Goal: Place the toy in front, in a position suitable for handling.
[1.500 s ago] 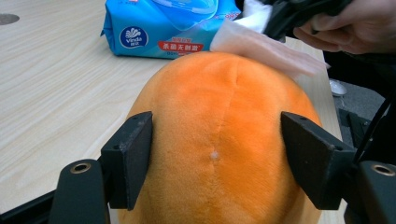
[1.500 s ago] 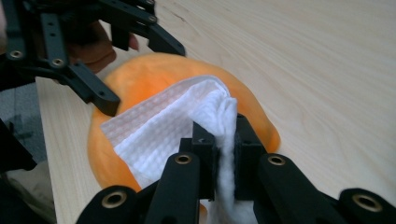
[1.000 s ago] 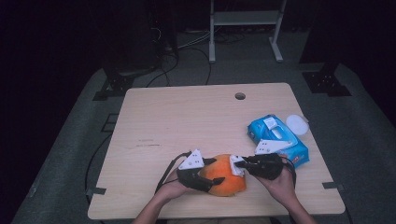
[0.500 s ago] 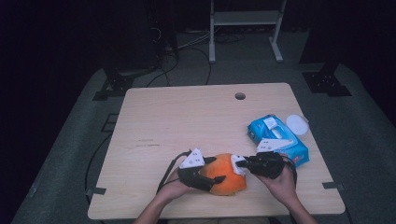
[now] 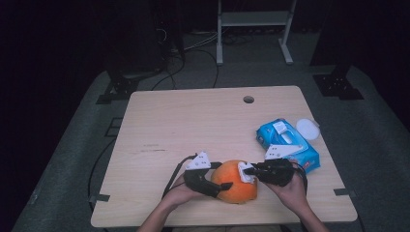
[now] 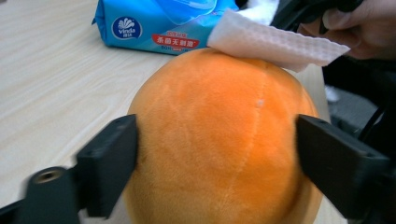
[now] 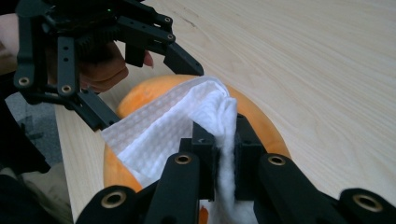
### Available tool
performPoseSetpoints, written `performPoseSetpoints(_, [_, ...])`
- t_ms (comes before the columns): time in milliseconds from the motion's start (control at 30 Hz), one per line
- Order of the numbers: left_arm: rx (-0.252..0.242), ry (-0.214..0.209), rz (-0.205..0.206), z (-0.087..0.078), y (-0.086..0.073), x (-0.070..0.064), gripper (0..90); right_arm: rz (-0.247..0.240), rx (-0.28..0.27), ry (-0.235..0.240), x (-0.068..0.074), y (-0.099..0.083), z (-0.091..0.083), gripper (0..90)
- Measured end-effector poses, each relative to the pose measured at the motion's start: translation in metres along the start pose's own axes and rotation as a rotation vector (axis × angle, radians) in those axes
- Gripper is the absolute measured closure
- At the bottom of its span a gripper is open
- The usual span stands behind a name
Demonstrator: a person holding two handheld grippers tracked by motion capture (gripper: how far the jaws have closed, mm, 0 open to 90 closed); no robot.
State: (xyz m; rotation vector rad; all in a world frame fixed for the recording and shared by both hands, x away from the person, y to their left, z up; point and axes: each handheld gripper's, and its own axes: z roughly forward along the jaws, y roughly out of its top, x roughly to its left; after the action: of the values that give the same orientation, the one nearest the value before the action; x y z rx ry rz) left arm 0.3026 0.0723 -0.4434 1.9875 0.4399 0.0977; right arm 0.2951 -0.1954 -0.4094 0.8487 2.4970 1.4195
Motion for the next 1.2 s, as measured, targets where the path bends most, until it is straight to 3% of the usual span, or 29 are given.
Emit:
performPoseSetpoints(100, [-0.002, 0.008, 0.033, 0.002, 0.005, -0.008, 21.1, -0.029, -0.019, 0.024, 0.010, 0.005, 0.001, 81.7])
performPoseSetpoints(133, [0.018, 0.017, 0.077, 0.003, 0.007, -0.013, 19.9, -0.045, -0.011, 0.030, 0.014, 0.007, 0.003, 81.7])
performPoseSetpoints(167, [0.021, 0.014, 0.077, 0.002, 0.007, -0.013, 18.0, -0.063, -0.004, 0.025, 0.016, 0.007, 0.004, 81.7])
performPoseSetpoints(267, [0.020, -0.012, 0.035, 0.001, 0.000, -0.002, 9.2, -0.056, 0.004, 0.033, 0.014, 0.005, 0.005, 81.7])
performPoseSetpoints(367, [0.025, -0.048, -0.070, 0.006, -0.011, 0.010, 2.7, -0.025, -0.005, 0.041, 0.008, 0.003, 0.004, 81.7])
performPoseSetpoints(433, [0.014, -0.048, -0.066, 0.008, -0.012, 0.008, 8.3, -0.024, -0.004, 0.033, 0.008, 0.003, 0.004, 81.6])
performPoseSetpoints(533, [0.004, -0.011, -0.007, 0.004, -0.003, 0.000, 20.5, -0.056, -0.015, 0.017, 0.017, 0.007, 0.007, 81.6])
performPoseSetpoints(633, [-0.006, 0.026, 0.041, 0.003, 0.001, -0.005, 25.3, -0.062, -0.040, 0.039, 0.020, 0.011, 0.005, 81.6])
performPoseSetpoints(733, [-0.028, 0.042, 0.029, -0.001, 0.003, -0.003, 28.7, -0.046, -0.041, 0.023, 0.013, 0.009, -0.001, 81.6])
performPoseSetpoints(800, [-0.046, 0.052, 0.014, -0.006, 0.005, -0.001, 29.0, -0.038, -0.027, -0.020, 0.006, 0.006, -0.004, 81.6])
performPoseSetpoints(867, [-0.056, 0.056, 0.012, -0.009, 0.007, -0.001, 29.2, -0.009, -0.034, -0.023, -0.001, 0.002, -0.007, 81.6])
performPoseSetpoints(1033, [-0.039, 0.076, 0.041, -0.001, 0.011, -0.012, 28.9, -0.060, -0.073, 0.022, 0.016, 0.011, -0.002, 81.6])
performPoseSetpoints(1100, [-0.040, 0.083, 0.052, -0.003, 0.012, -0.013, 29.0, -0.084, -0.071, 0.019, 0.022, 0.014, 0.000, 81.6])
performPoseSetpoints(1200, [-0.058, 0.081, 0.040, -0.008, 0.014, -0.012, 29.9, -0.065, -0.071, 0.012, 0.016, 0.012, -0.002, 81.6])
